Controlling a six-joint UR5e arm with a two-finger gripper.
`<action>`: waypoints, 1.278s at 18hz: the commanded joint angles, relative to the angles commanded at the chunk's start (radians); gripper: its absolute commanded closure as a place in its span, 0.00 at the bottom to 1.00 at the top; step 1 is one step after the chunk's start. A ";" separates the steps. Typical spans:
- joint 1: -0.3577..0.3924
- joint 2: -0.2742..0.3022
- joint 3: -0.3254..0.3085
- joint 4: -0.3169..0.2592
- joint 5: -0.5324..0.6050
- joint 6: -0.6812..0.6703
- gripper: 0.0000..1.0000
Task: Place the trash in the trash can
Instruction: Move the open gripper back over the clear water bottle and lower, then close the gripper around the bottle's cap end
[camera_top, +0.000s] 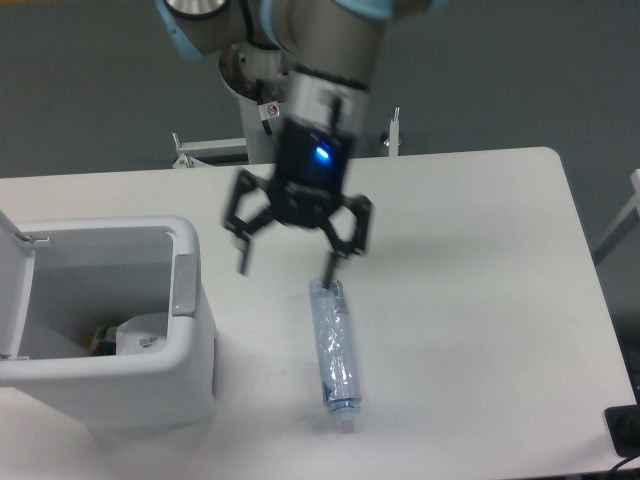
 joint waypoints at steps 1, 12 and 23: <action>-0.002 -0.034 0.020 -0.005 0.037 0.000 0.01; -0.103 -0.307 0.061 0.003 0.259 0.160 0.01; -0.123 -0.359 0.063 0.001 0.333 0.201 0.01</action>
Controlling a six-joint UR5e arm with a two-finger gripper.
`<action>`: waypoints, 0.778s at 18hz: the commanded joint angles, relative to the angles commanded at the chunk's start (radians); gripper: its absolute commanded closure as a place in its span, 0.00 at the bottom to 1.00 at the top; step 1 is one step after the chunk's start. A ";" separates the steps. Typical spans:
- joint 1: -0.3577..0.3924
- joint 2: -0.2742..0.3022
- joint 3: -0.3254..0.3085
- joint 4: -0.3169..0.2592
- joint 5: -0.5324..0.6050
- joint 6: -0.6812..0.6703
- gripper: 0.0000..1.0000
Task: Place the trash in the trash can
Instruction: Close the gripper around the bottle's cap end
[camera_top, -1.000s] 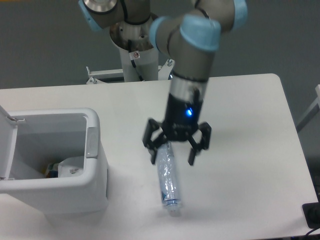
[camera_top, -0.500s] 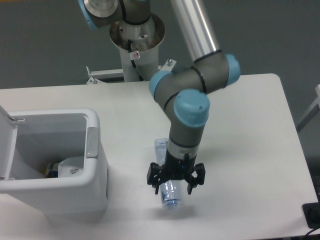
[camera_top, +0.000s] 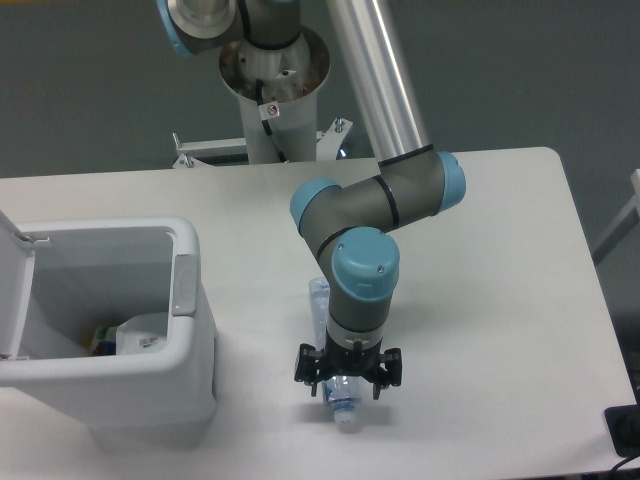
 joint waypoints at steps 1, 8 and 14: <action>-0.002 -0.006 -0.002 0.000 0.002 0.000 0.01; -0.009 -0.017 -0.018 -0.002 0.006 0.000 0.01; -0.015 -0.026 -0.018 -0.003 0.043 0.000 0.17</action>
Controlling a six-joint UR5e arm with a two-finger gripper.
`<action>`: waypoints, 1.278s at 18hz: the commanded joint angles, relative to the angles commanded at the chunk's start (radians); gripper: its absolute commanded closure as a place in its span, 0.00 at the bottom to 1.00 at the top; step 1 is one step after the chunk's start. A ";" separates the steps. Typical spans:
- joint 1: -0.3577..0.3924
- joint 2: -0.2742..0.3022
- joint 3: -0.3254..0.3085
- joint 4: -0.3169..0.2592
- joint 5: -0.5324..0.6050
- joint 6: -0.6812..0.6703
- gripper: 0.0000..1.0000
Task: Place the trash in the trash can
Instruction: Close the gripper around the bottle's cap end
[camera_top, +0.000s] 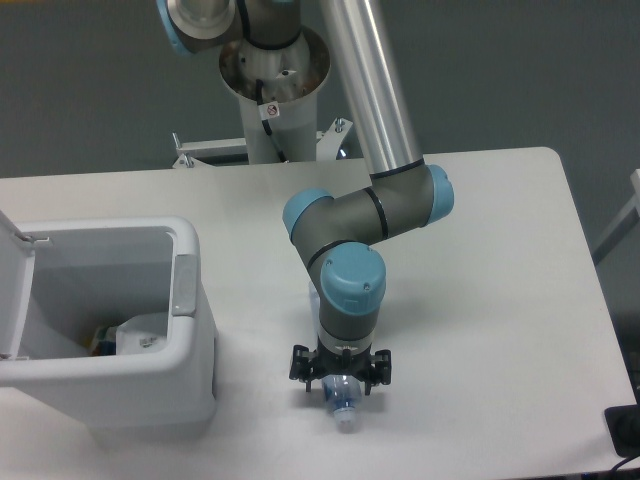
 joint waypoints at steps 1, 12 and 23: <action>0.000 0.000 -0.002 0.002 0.002 0.000 0.21; 0.000 0.008 -0.006 0.006 0.000 0.000 0.30; 0.000 0.015 -0.005 0.005 -0.002 -0.006 0.40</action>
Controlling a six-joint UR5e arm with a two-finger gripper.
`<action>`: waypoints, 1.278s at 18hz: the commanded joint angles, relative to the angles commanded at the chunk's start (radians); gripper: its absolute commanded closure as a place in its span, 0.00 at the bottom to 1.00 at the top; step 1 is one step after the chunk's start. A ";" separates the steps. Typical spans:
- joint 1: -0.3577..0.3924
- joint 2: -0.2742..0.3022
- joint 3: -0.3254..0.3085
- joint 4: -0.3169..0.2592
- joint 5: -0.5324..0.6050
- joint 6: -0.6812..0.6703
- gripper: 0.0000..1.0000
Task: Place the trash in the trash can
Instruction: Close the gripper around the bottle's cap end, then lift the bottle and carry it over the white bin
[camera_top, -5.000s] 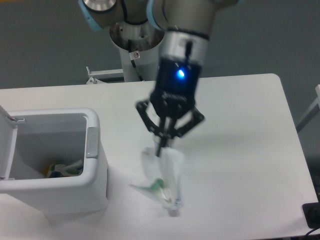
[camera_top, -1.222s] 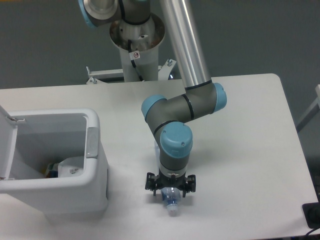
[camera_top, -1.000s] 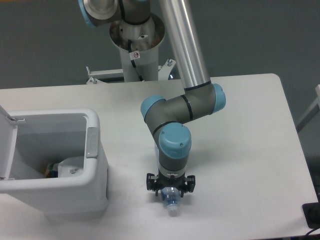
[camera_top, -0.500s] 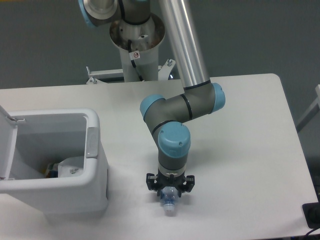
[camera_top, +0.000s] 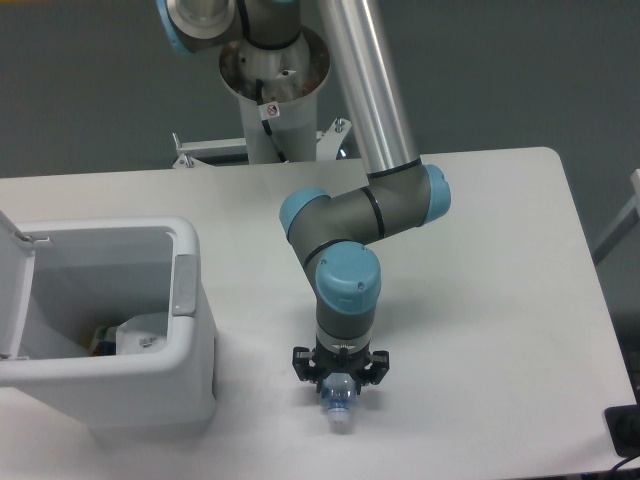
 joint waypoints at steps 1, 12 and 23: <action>0.000 0.003 -0.002 0.000 0.000 0.000 0.41; 0.035 0.113 0.080 0.021 -0.193 -0.052 0.41; 0.017 0.253 0.368 0.023 -0.310 -0.341 0.41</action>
